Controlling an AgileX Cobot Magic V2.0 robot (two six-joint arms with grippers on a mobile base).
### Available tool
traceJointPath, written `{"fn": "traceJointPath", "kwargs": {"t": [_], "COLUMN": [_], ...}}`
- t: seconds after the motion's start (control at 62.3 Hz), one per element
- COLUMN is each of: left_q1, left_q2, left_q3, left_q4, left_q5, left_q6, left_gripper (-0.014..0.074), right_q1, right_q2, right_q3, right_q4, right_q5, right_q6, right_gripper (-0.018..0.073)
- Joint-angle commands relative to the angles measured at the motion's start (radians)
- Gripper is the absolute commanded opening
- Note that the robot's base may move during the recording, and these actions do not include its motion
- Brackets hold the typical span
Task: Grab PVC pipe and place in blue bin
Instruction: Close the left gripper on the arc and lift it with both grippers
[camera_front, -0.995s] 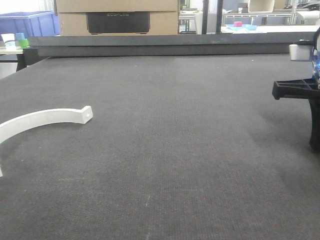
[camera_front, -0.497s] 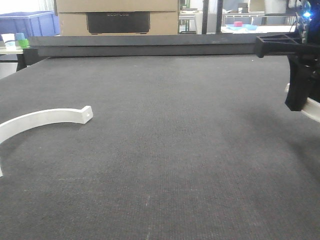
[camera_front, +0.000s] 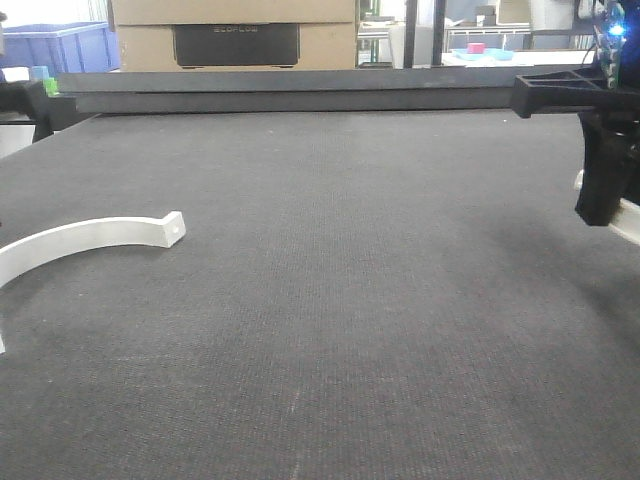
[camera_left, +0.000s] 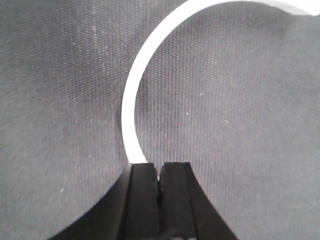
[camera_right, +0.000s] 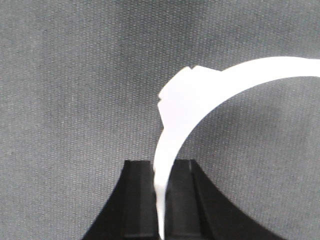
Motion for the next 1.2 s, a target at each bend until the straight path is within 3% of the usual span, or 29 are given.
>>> {"fn": "traceJointPath", "kwargs": {"t": [0.0, 0.209, 0.289, 0.802, 1.187], "left_q1": [-0.005, -0.005, -0.005, -0.005, -0.003], "left_q2": [0.020, 0.054, 0.068, 0.132, 0.132], "left_q3": [-0.011, -0.011, 0.004, 0.015, 0.039], "left_q4": [-0.003, 0.014, 0.014, 0.014, 0.082], "left_q5": [-0.016, -0.020, -0.046, -0.099, -0.147], "left_q6": [-0.010, -0.010, -0.010, -0.012, -0.041], "left_gripper": [-0.0012, 0.0325, 0.0364, 0.0232, 0.0098], "right_q1": [0.002, 0.002, 0.002, 0.002, 0.002], "right_q2": [-0.010, -0.010, -0.010, -0.010, -0.010], "right_q3": [-0.003, 0.006, 0.012, 0.021, 0.021], "right_q4": [-0.013, -0.013, -0.013, -0.013, -0.013], "right_q5": [0.001, -0.007, -0.014, -0.025, -0.030], "right_q6": [-0.010, -0.010, -0.010, -0.010, -0.010], "right_gripper": [-0.0157, -0.0157, -0.0159, -0.0159, -0.0159]}}
